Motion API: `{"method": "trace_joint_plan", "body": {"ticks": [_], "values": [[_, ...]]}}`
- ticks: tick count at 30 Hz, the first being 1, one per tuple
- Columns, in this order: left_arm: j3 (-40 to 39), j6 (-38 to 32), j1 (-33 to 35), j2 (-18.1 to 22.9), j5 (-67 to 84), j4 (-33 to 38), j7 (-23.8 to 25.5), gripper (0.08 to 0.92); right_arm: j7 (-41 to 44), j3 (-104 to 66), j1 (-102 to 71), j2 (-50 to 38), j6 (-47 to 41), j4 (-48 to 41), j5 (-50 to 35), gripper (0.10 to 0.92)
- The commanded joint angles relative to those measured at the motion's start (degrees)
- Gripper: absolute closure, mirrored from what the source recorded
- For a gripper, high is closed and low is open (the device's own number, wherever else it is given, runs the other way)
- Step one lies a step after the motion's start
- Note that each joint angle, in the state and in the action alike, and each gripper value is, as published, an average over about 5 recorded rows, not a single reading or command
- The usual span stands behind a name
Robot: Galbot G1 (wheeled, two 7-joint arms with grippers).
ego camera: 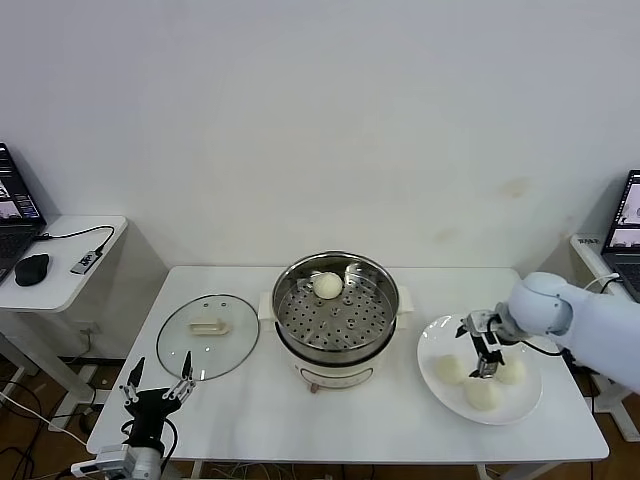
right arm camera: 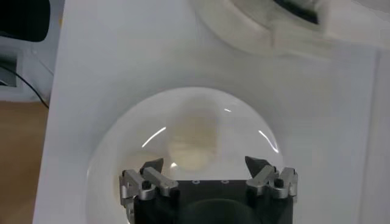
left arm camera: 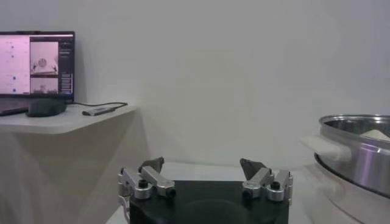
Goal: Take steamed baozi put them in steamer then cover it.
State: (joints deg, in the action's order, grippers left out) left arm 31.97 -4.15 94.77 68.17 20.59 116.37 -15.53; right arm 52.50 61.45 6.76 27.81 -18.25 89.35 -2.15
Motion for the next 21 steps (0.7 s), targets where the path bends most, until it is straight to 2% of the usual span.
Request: {"method": "trace_joint_plan", "body": {"ticks": [1,10,21], "values": [[0.1,0.0,0.2,0.1,-0.1,0.2,0.0,0.177,-0.4,-4.0,-6.4,0.9,0.2,-1.8,1.5,0.218],[0.1,-0.1,0.4,0.3,-0.2,0.3,0.0,0.177,-0.9,-6.5,-9.4,2.7,0.9,-4.3,3.6,0.225],[0.1,-0.1,0.4,0.2,-0.4,0.5,0.0,0.177,-1.1,-8.9,-11.5,4.7,1.3,-7.0,4.5,0.272]]}}
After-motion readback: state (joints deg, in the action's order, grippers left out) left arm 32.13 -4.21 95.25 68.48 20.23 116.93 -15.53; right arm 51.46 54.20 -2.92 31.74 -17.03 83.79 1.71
